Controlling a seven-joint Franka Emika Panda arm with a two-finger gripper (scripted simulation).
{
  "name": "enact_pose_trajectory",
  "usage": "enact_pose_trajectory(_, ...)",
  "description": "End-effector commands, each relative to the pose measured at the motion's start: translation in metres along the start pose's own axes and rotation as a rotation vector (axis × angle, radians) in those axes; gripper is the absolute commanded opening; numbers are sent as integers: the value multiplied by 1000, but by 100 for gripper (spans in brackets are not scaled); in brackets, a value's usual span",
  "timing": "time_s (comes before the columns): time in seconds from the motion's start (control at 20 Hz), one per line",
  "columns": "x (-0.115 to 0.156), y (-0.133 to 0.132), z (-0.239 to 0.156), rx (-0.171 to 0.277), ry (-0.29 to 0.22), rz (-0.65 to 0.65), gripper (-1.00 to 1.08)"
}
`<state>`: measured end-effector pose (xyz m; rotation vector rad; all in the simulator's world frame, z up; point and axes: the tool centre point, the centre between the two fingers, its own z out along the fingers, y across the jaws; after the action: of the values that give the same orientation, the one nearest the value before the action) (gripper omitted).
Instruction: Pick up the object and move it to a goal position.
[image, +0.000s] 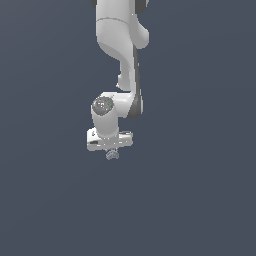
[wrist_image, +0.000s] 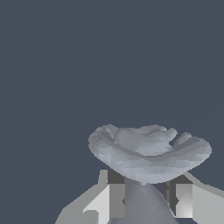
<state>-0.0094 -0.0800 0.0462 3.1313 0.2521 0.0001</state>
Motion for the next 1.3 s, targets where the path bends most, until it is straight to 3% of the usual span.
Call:
enact_pose_trajectory(0.0,0,0,0,0,0,-1,-100)
enact_pose_trajectory(0.65,-5,-5,-18,0,0,-1,-100)
enact_pose_trajectory(1.25,-26,-27,-104,0,0,0,-100)
